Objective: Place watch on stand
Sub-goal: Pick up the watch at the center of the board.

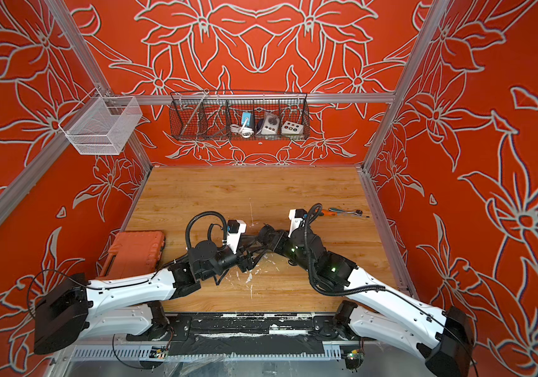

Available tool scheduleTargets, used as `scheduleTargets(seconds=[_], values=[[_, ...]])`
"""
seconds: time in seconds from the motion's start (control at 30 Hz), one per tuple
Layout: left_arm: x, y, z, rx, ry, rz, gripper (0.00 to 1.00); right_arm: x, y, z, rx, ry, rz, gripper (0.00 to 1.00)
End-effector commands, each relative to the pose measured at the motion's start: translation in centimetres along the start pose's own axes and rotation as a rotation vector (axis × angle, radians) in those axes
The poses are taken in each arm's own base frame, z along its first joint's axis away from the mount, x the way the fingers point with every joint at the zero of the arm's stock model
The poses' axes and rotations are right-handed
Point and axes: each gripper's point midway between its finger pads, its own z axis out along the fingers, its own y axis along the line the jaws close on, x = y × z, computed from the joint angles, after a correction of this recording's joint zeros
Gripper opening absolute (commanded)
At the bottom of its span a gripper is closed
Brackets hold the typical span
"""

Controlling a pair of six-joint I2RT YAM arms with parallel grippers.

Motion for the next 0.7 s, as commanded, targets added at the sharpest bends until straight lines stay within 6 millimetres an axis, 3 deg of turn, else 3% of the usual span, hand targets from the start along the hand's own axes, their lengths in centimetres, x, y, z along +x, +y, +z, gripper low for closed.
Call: scheduleTargets(seconds=[0.0,0.2,0.53,0.67], values=[[-1.4,-0.6,0.0,0.029,-0.032,0.04,0.0,-0.3,0.4,0.2,-0.031,-0.022,-0.019,0.24],[-1.4,0.3,-0.2,-0.028,-0.039,0.047,0.0,-0.3,-0.7,0.4,0.024,-0.027,0.002,0.01],[-1.6,4.9,-1.7,-0.315,-0.08,0.05,0.0,1.3,-7.4,-0.3,0.407,0.022,0.196,0.0],[-0.8,7.2,-1.8,-0.427,-0.049,0.046,0.18,1.4,-9.1,-0.2,0.502,0.028,0.362,0.0]])
